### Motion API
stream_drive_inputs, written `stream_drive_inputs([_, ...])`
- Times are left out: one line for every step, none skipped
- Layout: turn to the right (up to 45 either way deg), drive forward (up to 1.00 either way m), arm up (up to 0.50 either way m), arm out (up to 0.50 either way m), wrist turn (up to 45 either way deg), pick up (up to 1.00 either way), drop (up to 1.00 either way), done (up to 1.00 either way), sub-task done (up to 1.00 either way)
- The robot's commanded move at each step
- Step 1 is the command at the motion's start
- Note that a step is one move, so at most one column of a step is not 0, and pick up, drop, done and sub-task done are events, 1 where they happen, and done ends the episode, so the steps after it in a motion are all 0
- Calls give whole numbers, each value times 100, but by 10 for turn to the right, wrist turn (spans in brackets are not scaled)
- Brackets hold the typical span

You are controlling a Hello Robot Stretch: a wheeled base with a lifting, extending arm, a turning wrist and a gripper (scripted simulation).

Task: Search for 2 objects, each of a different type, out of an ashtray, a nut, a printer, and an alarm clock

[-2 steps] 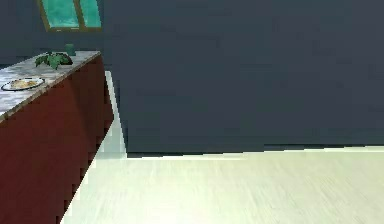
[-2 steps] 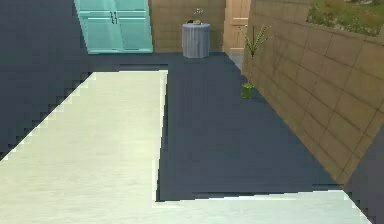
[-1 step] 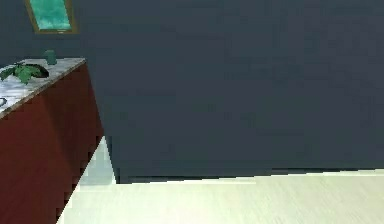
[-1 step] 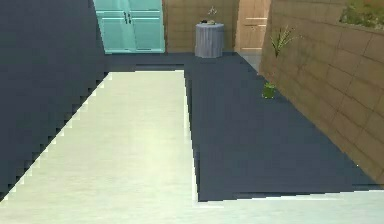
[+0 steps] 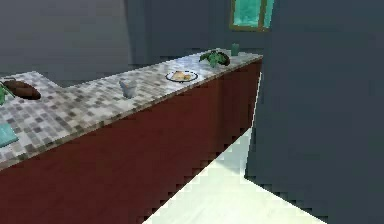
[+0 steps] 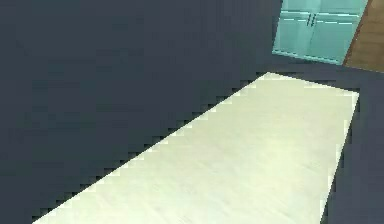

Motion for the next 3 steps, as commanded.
stream_drive_inputs([-210, 0, 0, 0, 0, 0, 0, 0, 0])
stream_drive_inputs([0, 35, 0, 0, 0, 0, 0, 0, 0])
stream_drive_inputs([-240, 0, 0, 0, 0, 0, 0, 0, 0])
